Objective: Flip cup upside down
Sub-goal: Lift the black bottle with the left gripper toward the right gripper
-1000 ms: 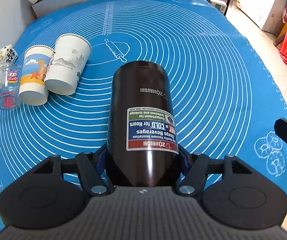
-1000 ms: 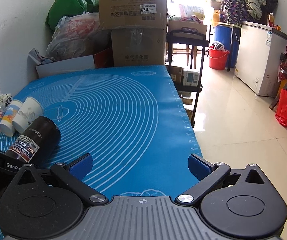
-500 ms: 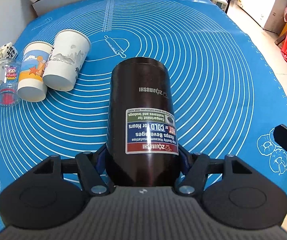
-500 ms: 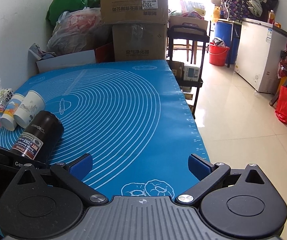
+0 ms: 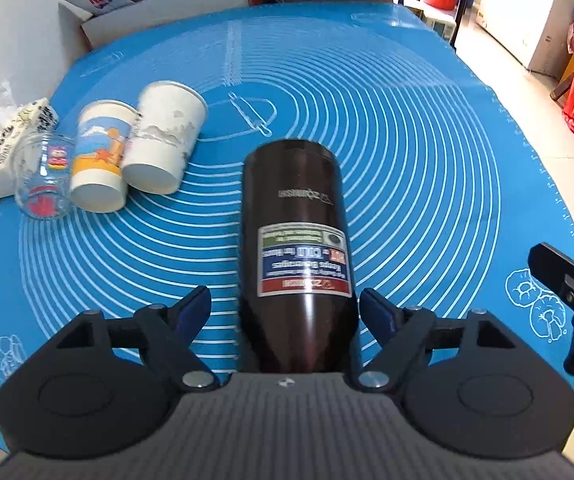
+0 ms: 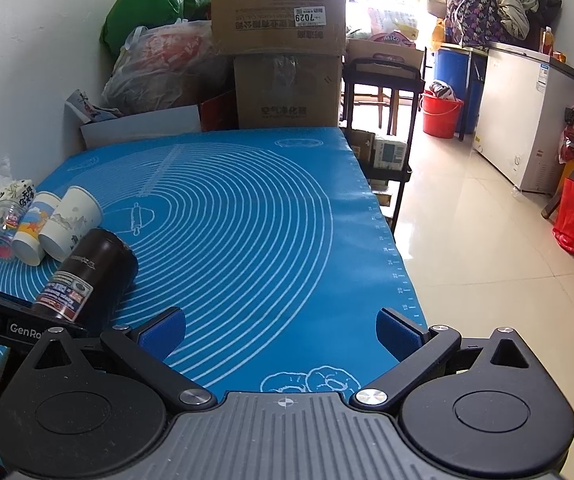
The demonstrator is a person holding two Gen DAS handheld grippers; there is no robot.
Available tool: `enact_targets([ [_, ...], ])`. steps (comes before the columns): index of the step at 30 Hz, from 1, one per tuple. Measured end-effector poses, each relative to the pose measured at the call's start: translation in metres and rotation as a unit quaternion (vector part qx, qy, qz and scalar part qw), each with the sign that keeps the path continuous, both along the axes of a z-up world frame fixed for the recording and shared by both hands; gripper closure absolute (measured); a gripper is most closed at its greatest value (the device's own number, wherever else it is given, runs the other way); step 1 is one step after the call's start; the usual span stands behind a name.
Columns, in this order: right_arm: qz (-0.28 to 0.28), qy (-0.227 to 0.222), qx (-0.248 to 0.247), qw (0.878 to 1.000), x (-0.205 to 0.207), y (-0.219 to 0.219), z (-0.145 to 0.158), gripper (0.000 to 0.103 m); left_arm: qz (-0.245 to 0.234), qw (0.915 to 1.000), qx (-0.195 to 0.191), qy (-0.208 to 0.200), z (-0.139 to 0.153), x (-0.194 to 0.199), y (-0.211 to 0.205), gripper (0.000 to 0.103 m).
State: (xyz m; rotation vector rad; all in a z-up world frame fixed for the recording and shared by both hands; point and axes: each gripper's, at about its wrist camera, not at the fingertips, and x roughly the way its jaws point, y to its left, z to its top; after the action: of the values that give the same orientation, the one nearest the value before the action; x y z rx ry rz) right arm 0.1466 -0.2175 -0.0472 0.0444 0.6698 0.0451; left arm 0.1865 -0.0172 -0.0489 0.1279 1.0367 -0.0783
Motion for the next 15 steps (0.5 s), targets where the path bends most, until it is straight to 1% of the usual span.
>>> enact_targets([
  [3, 0.003, -0.004, 0.002, 1.0, 0.0, 0.004, 0.007, 0.0, 0.0, 0.9999, -0.008, -0.01, 0.013, -0.007, 0.008, 0.022],
  [7, 0.012, -0.003, 0.011, 1.0, 0.001, 0.011, 0.02, 0.0, 0.006, 0.9991, -0.011, -0.041, 0.033, -0.016, 0.019, 0.022],
  [10, 0.021, 0.0, 0.021, 1.0, 0.005, 0.02, 0.029, 0.0, 0.011, 0.9982, -0.015, -0.056, 0.047, -0.02, 0.03, 0.021],
  [15, 0.052, 0.026, 0.036, 0.998, 0.019, 0.039, 0.041, 0.0, 0.032, 0.9963, -0.011, -0.079, 0.062, -0.022, 0.057, 0.021],
])
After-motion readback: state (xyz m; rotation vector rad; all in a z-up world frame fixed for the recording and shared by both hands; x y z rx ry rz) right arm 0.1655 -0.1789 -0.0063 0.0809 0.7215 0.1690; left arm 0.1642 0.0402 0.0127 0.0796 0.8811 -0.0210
